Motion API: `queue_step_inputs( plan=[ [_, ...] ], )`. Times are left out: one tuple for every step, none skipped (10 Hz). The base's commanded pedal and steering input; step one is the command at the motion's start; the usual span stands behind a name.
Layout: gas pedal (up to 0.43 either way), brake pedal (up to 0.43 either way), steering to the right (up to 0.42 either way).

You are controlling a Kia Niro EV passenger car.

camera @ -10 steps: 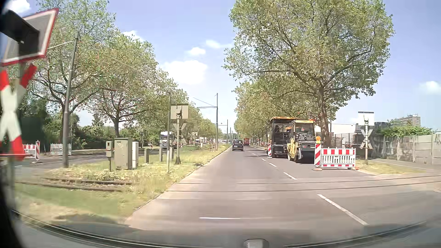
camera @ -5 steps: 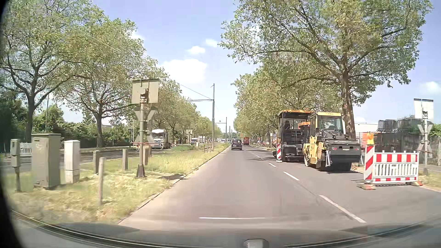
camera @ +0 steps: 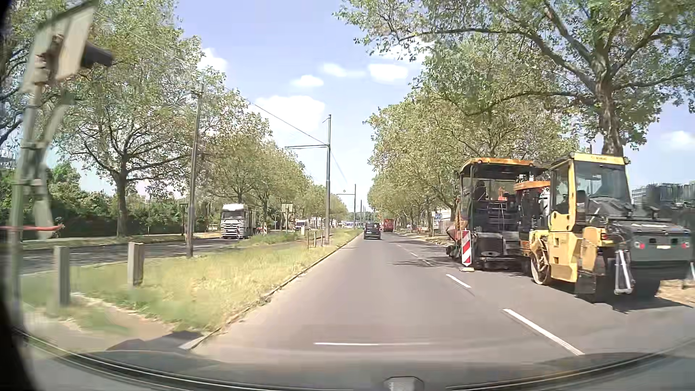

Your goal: Follow the waypoints while adhering to traffic rules and regulations

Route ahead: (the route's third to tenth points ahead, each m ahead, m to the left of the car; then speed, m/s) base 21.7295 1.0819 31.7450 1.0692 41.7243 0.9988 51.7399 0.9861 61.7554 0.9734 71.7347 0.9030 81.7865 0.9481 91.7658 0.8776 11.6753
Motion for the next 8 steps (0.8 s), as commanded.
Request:
queue_step_inputs(
  plan=[
    [0.098, 0.030, 0.002],
    [0.098, 0.030, 0.003],
    [0.098, 0.030, 0.002],
    [0.098, 0.030, 0.003],
    [0.098, 0.030, 0.002],
    [0.098, 0.030, 0.003],
    [0.098, 0.030, 0.003],
    [0.098, 0.030, 0.002]
  ],
)
